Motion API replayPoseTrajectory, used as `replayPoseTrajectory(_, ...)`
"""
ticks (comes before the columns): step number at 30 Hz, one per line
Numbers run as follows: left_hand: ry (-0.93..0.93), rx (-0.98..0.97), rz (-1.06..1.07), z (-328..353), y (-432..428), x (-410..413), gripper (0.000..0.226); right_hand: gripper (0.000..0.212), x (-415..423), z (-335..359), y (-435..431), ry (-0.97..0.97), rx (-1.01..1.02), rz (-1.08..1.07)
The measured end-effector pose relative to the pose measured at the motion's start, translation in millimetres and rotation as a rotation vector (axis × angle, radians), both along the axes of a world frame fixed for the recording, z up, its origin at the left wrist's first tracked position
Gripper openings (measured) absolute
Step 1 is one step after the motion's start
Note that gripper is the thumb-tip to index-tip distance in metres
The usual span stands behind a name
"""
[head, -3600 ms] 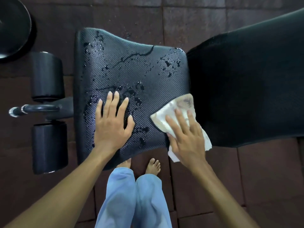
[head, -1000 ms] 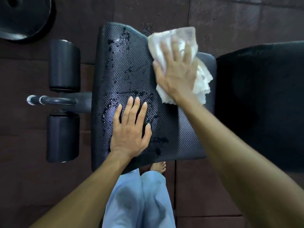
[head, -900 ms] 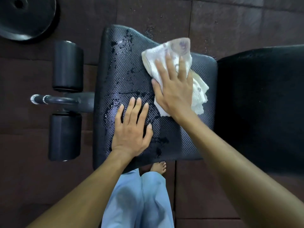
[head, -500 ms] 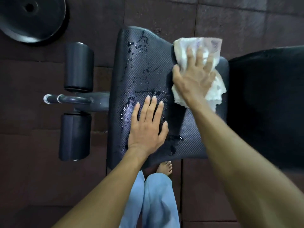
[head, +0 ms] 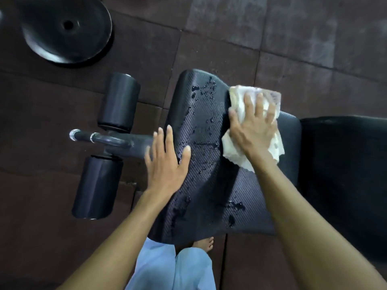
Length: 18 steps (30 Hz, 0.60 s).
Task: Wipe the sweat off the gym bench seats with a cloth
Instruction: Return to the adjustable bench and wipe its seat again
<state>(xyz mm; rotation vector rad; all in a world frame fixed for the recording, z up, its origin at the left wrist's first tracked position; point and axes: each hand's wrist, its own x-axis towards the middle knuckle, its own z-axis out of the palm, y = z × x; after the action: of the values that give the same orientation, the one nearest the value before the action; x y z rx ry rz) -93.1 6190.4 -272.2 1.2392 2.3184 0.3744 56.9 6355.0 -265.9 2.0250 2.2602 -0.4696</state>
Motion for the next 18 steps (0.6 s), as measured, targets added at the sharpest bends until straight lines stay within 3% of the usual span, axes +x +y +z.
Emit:
replayPoseTrajectory(2,-0.063,0.058,0.042,-5,-2,3,0.078,0.066,-41,1,9,0.002,0.005,0.027)
replayPoseTrajectory(5,-0.103,0.107,0.069,-6,-2,2,0.074,0.062,-76,4,-6,0.005,0.043,0.253)
replayPoseTrajectory(10,-0.145,0.129,0.093,-6,-2,-1,0.069,0.06,-24,12,-25,0.004,0.023,0.631)
replayPoseTrajectory(13,-0.154,0.132,0.105,-9,-3,-1,0.067,0.062,-5,8,8,-0.025,-0.014,0.46)
replayPoseTrajectory(16,-0.144,0.13,0.105,-10,-1,-1,0.066,0.056,-56,5,47,0.038,-0.052,0.148)
replayPoseTrajectory(18,-0.15,0.121,0.113,-10,-2,-1,0.065,0.055,-95,8,49,0.046,-0.032,0.178)
